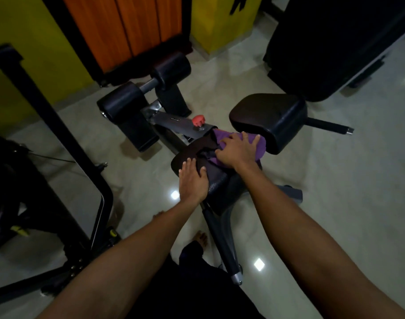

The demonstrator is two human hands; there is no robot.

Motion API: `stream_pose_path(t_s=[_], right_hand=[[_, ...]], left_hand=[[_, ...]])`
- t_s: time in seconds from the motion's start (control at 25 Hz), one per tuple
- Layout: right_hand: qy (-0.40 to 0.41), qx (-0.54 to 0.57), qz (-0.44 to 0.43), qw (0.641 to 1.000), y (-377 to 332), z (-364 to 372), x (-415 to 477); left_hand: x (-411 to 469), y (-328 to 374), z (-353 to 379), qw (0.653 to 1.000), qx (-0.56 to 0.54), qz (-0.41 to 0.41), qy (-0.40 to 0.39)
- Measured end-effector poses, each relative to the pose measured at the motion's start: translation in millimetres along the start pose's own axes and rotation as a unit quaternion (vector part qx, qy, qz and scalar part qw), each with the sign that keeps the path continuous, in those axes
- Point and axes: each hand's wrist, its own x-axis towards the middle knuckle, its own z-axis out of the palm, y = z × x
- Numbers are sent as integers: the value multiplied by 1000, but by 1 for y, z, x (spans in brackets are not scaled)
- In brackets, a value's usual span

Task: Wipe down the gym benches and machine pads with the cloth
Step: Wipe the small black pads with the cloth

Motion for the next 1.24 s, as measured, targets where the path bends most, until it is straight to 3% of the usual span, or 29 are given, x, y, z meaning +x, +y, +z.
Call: stream_pose_path(t_s=[0.12, 0.28, 0.4, 0.56, 0.68, 0.84, 0.96, 1.08, 1.24], right_hand=[[-14, -53, -101, 993, -16, 2, -19], [2, -27, -243, 970, 21, 9, -62], [-15, -36, -203, 978, 46, -6, -24], [-100, -89, -103, 986, -5, -18, 47], [-135, -124, -160, 970, -38, 0, 47], [-129, -106, -299, 940, 5, -12, 5], [-126, -66, -262, 955, 34, -29, 28], [-161, -54, -175, 970, 3, -24, 83], [-172, -115, -204, 957, -69, 13, 106]], left_hand=[[-3, 0, 1, 997, -56, -43, 11], [-5, 0, 4, 989, -115, -87, 23], [-4, 2, 5, 991, -99, -85, 33], [-1, 1, 7, 990, -100, -94, 25], [9, 2, 1, 983, -137, -123, 25], [28, 7, -4, 968, -178, -173, 35], [35, 6, -2, 969, -152, -190, 47], [40, 5, 3, 971, -133, -186, 71], [44, 3, 6, 970, -140, -183, 77]])
